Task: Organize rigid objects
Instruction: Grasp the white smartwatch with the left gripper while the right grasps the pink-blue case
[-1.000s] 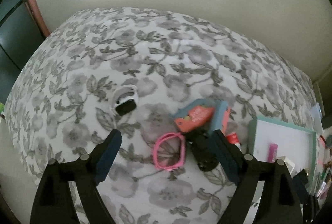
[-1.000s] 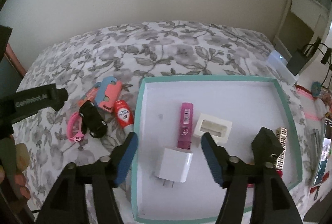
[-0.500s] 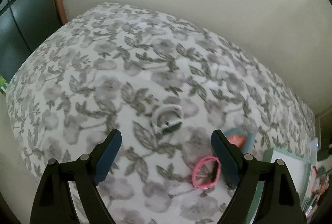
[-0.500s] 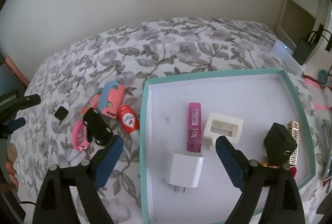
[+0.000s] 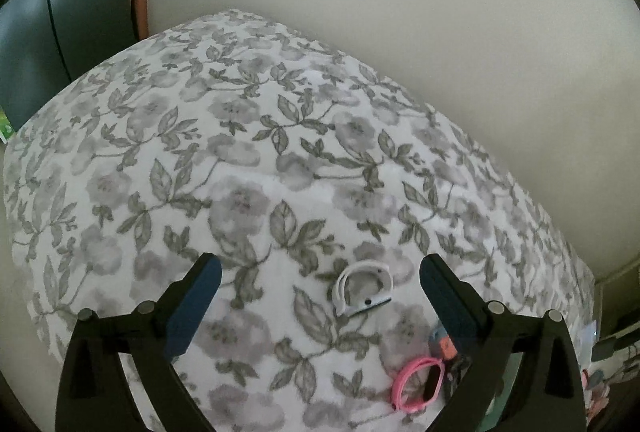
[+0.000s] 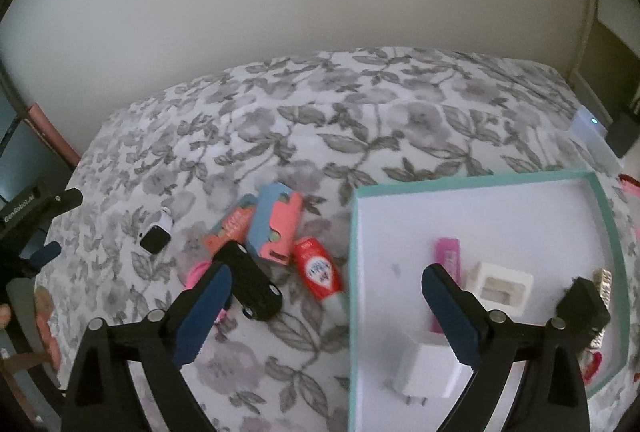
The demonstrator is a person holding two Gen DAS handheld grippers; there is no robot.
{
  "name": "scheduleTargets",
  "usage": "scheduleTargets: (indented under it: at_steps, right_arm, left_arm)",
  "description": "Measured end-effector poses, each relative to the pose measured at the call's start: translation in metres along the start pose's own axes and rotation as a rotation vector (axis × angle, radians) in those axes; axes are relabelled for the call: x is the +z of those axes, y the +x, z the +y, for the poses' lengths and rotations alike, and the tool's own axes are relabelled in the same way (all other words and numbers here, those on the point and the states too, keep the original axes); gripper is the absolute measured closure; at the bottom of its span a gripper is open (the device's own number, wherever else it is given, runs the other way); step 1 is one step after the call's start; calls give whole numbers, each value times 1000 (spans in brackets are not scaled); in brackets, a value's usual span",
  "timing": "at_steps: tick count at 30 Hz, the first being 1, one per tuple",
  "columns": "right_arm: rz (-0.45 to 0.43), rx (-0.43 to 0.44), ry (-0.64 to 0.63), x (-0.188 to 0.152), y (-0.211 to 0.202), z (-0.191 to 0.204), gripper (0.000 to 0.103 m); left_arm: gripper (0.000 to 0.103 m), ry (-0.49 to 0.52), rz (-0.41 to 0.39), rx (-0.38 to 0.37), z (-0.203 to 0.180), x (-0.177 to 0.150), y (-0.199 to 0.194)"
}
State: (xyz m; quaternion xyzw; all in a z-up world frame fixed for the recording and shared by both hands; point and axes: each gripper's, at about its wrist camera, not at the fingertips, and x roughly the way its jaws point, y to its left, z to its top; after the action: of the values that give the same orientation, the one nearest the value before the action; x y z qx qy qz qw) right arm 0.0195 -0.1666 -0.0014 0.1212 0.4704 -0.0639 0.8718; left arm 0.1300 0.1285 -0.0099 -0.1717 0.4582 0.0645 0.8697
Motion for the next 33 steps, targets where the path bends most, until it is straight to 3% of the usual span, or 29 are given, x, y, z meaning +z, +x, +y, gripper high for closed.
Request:
scheduleTargets:
  at_steps: [5,9,20,25,33]
  right_arm:
    - [21,33,4,14,13,5,5]
    - [56,54,6,25,28,10,6]
    - [172,91,7,33,77,24,28]
    - [202,98,20,33,93,25,29]
    - [229,119,59,34,109,21,39]
  left_arm:
    - [3,-5,6,1,-4,2,12]
    - [3,18,57,7,-10,1,32]
    - [3,38,184,-10,-22,-10,71]
    - [4,62,232,-12,-29,-16,85]
    - [4,81,268,-10,-35,-24,98]
